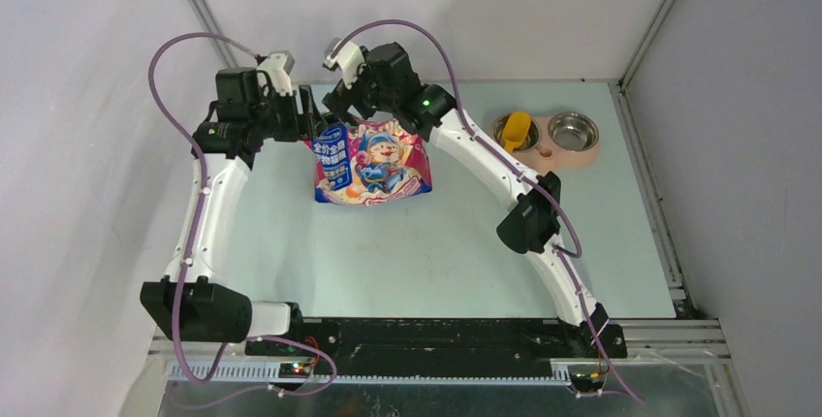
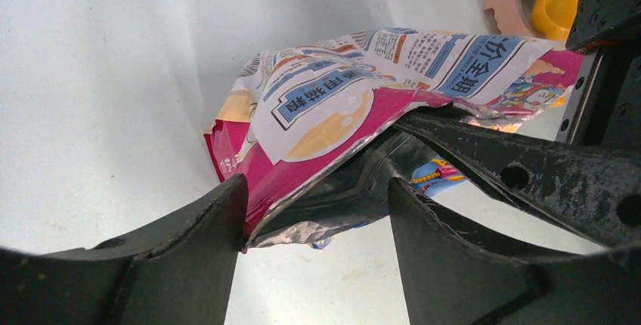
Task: Serve the pet food
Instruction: Open the pet food bag at the center of the board.
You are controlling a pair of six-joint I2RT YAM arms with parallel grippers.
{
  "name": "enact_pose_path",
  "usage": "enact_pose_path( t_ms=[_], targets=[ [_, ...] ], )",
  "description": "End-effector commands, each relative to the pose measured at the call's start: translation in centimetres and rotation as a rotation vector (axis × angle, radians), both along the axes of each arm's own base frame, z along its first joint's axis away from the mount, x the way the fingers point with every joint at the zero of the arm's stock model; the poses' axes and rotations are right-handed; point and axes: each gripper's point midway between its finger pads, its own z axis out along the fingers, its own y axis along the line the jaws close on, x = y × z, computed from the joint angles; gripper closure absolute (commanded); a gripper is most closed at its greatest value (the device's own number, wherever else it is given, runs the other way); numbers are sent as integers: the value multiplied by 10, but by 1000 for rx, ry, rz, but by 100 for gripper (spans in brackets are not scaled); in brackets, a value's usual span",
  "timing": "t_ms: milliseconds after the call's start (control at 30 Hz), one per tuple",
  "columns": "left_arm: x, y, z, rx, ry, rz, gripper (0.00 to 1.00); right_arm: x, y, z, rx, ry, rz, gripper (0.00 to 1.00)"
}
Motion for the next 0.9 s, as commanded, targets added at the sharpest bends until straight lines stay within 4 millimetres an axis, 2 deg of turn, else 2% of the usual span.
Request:
enact_pose_path(
  t_ms=[0,233,600,867],
  targets=[
    [-9,0,0,65,18,-53,30,0,-11,-20,-41,76,-59,4],
    [-10,5,-11,106,42,-51,40,-9,-7,-22,-33,109,-78,5],
    [-20,12,-23,142,52,-37,46,-17,-8,-18,-37,106,-163,6],
    [-31,12,-30,142,58,-39,61,-21,-7,-22,-38,115,-233,7]
  ],
)
